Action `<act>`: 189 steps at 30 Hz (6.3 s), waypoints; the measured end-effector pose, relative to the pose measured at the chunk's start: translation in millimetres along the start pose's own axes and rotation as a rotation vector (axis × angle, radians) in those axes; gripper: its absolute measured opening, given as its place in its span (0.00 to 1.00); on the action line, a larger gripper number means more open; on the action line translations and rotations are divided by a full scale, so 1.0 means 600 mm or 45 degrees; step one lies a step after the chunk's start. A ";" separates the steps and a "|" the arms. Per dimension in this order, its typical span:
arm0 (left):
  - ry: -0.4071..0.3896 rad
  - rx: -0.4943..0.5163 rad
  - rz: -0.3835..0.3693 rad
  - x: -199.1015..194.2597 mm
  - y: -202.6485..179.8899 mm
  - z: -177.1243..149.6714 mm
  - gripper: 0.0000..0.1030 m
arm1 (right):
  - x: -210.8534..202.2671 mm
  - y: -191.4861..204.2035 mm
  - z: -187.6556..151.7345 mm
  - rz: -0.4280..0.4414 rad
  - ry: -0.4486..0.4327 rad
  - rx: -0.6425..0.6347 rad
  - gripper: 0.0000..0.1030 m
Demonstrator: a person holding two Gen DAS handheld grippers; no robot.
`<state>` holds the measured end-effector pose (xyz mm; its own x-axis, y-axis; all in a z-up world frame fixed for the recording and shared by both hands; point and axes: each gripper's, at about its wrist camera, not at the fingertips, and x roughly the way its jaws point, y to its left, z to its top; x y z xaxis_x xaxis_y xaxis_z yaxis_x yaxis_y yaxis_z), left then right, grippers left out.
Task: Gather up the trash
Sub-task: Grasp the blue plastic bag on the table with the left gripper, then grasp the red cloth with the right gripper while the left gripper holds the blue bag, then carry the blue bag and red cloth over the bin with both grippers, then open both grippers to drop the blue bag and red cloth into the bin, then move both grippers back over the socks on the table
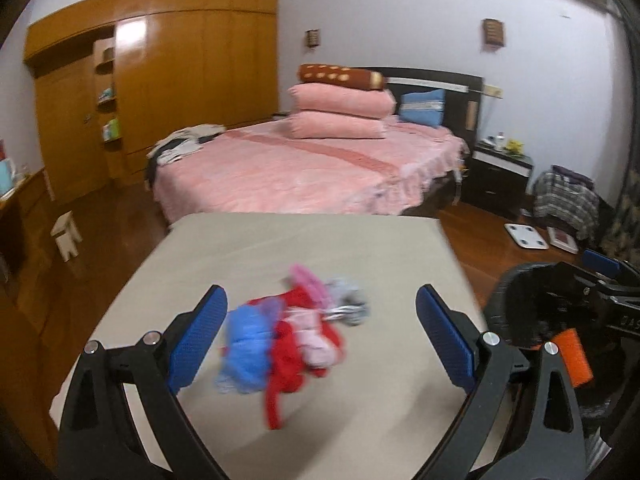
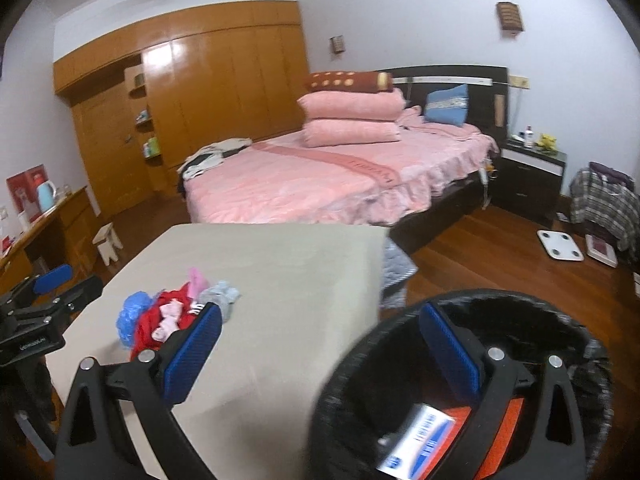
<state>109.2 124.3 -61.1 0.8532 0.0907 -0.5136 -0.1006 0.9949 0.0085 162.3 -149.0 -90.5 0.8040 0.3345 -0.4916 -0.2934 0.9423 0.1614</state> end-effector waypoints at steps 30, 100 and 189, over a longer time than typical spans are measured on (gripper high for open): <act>0.326 -0.215 -0.049 0.198 0.141 -0.089 0.54 | 0.188 0.123 -0.029 0.039 0.168 -0.134 0.93; 0.065 -0.243 0.118 -0.010 0.182 -0.054 0.49 | 0.060 0.281 -0.006 0.533 0.150 -0.258 0.12; -0.049 0.080 -0.377 -0.043 -0.249 0.018 0.91 | -0.211 -0.217 -0.037 -0.223 -0.088 0.178 0.94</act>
<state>107.8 -26.3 -39.6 0.8596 -0.2034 -0.4688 0.1864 0.9790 -0.0829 87.1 -314.4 -68.5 0.8712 0.1610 -0.4638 -0.0754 0.9774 0.1977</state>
